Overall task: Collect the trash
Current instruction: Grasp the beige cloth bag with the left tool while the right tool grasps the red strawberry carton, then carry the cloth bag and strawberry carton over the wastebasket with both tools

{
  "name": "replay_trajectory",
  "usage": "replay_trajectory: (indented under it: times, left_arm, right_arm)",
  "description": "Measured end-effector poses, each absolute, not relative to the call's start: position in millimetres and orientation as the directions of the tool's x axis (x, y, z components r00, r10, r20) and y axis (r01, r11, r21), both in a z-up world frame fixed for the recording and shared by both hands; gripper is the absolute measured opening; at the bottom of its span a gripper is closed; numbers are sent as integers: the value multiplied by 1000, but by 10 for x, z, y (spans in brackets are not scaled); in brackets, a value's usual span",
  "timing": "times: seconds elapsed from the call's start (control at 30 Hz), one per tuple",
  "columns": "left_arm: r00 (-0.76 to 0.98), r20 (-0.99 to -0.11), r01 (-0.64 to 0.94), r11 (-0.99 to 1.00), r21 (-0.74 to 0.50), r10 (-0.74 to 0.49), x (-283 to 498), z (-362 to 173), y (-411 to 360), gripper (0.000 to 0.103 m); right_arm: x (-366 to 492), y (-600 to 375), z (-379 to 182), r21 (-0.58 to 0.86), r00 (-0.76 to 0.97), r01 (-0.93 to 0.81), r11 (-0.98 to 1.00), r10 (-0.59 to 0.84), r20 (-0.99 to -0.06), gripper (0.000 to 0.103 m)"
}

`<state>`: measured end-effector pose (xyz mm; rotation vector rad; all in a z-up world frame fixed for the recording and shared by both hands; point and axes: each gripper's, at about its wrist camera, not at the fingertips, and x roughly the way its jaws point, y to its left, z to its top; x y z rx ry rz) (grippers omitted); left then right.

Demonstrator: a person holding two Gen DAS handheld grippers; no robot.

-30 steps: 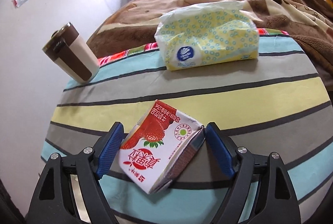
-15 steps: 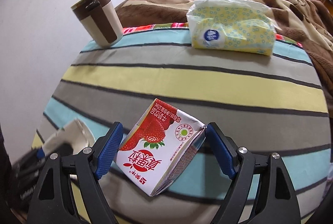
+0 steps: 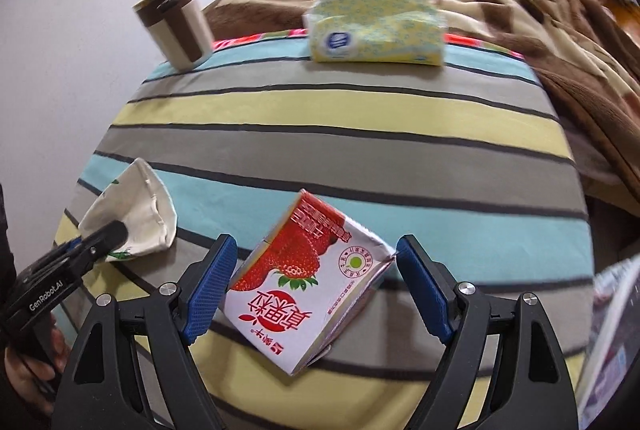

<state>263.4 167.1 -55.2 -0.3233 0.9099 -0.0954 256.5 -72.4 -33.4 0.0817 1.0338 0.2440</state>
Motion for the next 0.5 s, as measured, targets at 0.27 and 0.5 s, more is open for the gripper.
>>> replay_trajectory:
  times: [0.27, 0.5]
  left_arm:
    - [611, -761, -39, 951, -307, -220, 2415, -550, 1437, 29]
    - [611, -760, -44, 948, -315, -224, 2361, -564, 1353, 29]
  right_arm:
    - [2404, -799, -405, 209, 493, -125, 970, 244, -835, 83]
    - [2350, -810, -493, 144, 519, -125, 982, 188, -834, 83]
